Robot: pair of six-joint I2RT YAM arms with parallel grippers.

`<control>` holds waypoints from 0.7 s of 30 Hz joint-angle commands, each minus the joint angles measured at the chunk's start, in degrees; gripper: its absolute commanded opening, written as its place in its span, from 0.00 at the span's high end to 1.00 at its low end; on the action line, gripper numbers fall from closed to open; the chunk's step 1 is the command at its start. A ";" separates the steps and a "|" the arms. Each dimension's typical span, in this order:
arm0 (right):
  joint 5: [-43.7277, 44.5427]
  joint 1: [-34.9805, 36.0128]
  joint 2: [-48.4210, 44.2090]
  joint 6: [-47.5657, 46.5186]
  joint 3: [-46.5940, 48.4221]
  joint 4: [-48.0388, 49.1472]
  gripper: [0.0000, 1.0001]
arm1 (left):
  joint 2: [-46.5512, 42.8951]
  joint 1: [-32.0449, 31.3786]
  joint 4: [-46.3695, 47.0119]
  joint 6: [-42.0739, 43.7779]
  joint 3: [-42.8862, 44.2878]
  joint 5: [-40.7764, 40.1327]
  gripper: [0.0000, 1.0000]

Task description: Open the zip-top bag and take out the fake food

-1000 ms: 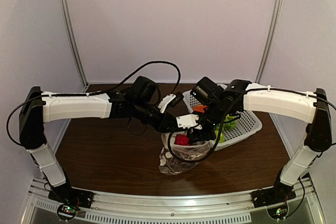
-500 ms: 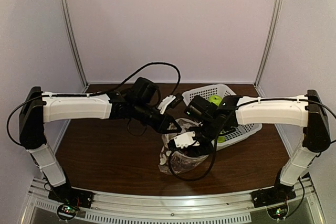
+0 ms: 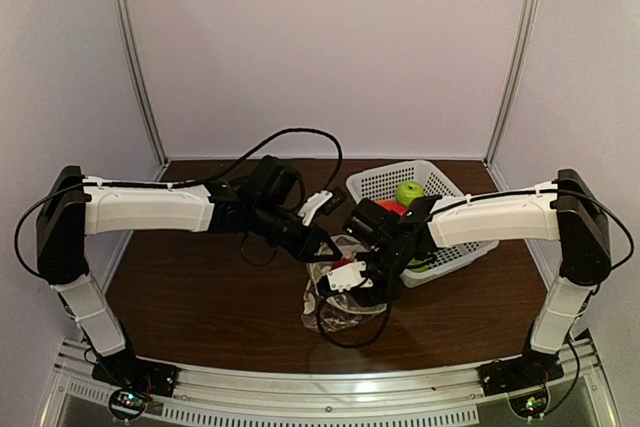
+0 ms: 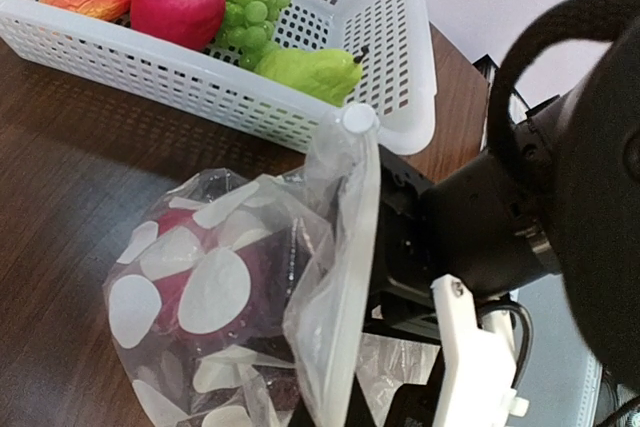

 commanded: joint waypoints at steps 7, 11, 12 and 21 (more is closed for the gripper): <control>4.05 0.27 -2.39 3.93 2.56 -0.87 0.78 | 0.93 0.45 2.59 0.51 -0.17 0.26 1.00; 4.70 0.22 -5.28 4.59 4.67 -2.72 0.87 | 0.83 0.48 2.59 0.73 -0.17 0.21 1.00; 5.05 0.22 -5.79 4.68 5.13 -3.09 0.89 | 0.81 0.42 2.59 0.81 -0.17 0.23 1.00; 8.09 0.13 -8.52 5.70 6.71 -3.74 1.00 | -0.53 0.46 2.15 1.08 -0.93 -0.53 1.00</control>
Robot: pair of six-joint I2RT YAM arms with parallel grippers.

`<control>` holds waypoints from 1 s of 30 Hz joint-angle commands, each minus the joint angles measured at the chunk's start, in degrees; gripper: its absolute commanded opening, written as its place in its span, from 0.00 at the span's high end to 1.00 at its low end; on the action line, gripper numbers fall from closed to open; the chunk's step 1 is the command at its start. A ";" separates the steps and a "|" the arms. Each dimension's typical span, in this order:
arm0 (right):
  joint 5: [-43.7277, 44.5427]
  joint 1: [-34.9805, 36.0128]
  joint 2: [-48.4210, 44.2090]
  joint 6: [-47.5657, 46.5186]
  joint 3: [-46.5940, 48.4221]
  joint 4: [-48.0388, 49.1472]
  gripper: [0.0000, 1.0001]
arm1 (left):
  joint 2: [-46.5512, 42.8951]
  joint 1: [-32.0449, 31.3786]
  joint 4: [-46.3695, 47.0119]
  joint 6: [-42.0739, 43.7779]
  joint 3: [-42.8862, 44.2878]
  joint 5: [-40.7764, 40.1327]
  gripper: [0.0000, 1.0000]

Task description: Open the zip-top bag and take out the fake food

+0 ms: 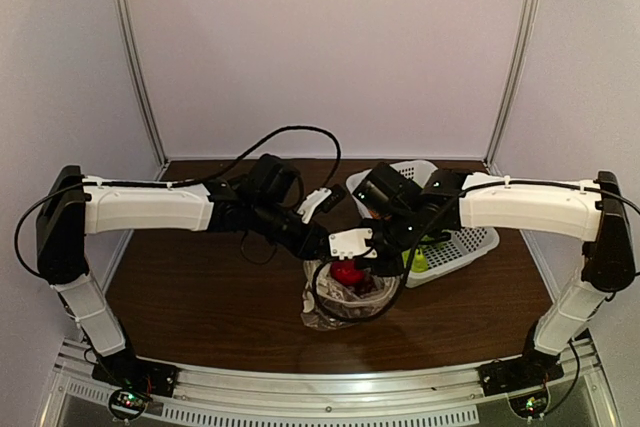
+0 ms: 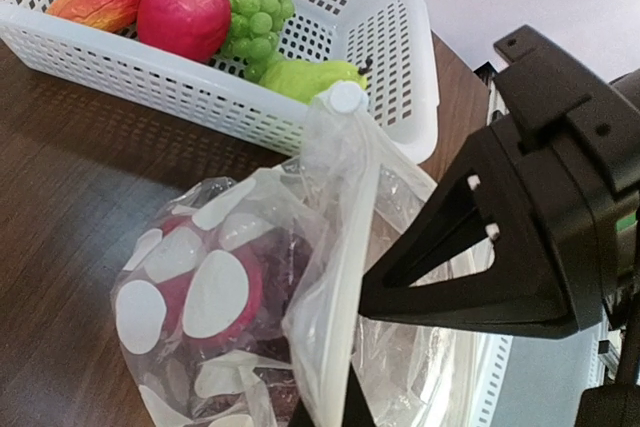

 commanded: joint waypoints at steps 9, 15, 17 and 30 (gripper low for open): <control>0.73 0.16 3.62 0.92 -2.99 4.35 0.89 | -1.18 0.20 1.52 0.43 -2.07 -0.77 1.00; -1.25 0.21 4.52 1.09 -5.71 9.51 0.69 | -2.17 0.21 3.02 0.10 -3.78 -0.34 1.00; -1.46 0.22 4.82 1.85 -7.24 12.02 0.54 | -2.56 0.20 4.37 -0.30 -4.62 -0.19 1.00; -8.23 0.33 8.91 2.22 -11.12 13.90 0.44 | -2.78 0.46 6.96 -1.76 -6.33 -2.31 1.00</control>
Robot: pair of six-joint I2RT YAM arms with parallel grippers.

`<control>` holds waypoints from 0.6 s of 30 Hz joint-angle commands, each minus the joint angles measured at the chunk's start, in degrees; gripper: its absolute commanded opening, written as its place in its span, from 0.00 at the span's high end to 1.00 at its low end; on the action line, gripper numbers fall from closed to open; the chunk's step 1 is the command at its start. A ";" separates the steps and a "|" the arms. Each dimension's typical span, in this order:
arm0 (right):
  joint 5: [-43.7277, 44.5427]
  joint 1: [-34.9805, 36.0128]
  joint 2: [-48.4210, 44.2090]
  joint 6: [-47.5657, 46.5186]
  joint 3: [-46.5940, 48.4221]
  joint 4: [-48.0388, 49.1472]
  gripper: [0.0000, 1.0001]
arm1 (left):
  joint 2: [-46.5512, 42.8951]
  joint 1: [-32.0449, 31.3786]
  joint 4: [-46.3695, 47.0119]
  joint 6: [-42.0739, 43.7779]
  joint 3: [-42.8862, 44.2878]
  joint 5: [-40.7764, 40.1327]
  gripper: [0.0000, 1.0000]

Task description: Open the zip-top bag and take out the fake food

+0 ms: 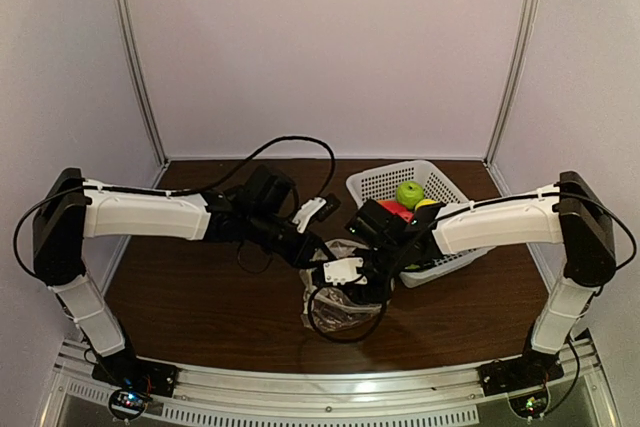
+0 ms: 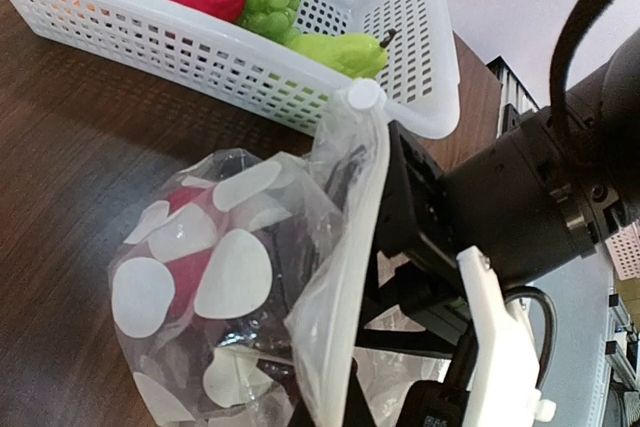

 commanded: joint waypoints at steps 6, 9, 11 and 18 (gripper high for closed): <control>-3.31 0.07 2.96 2.06 0.81 -2.55 0.88 | -1.74 0.27 4.50 -1.62 -2.16 -1.55 1.00; -2.54 -0.42 0.23 3.31 2.19 -3.36 1.00 | -2.28 0.26 4.24 -1.63 -2.42 -1.66 1.00; -1.87 -0.64 -2.00 3.70 3.00 -3.93 1.00 | -3.01 0.26 4.16 -1.47 -2.84 -2.08 1.00; 0.51 -1.08 -8.52 3.95 5.46 -7.04 1.00 | -4.70 0.79 4.24 -1.36 -3.64 -3.22 1.00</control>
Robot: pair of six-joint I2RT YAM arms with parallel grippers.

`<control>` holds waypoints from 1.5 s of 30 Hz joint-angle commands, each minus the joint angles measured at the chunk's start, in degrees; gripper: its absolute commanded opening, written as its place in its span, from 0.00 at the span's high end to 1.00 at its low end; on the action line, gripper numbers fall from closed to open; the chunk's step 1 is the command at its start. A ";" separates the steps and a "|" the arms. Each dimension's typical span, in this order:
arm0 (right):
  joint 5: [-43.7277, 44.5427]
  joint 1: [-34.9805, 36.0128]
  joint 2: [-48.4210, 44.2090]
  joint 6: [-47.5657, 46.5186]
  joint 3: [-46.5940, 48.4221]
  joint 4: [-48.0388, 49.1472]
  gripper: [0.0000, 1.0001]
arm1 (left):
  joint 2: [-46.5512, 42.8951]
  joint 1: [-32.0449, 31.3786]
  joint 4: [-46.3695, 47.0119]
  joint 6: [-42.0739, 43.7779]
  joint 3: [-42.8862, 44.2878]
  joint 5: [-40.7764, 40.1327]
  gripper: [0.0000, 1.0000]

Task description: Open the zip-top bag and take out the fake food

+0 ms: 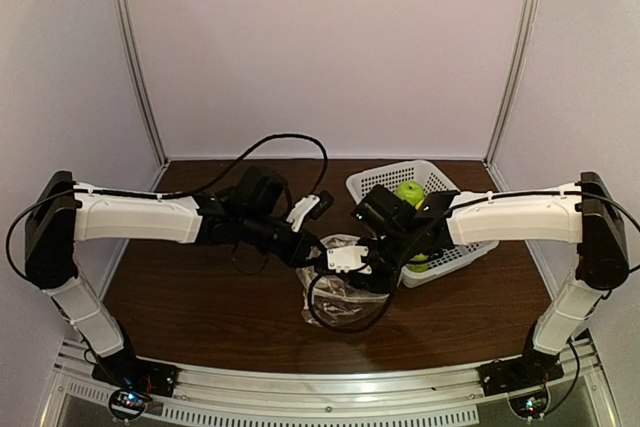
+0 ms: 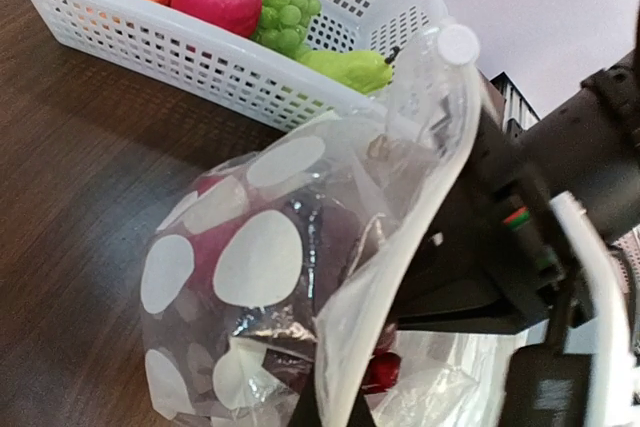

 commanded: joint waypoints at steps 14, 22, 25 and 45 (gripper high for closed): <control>8.89 -1.98 -4.51 -0.13 2.54 -4.35 1.00 | -4.94 0.95 -0.51 1.49 0.08 -2.14 1.00; 7.50 -7.49 -2.82 2.68 6.35 -4.88 0.99 | -10.36 1.47 -3.54 2.50 -2.37 -5.09 1.00; 3.80 -8.33 -3.16 3.78 8.16 -5.92 0.98 | -10.20 1.52 -3.29 2.33 -2.73 -4.93 1.00; -23.02 -8.25 -8.88 3.90 12.24 -9.70 0.99 | -5.78 1.49 -0.77 1.37 -1.07 -2.67 1.00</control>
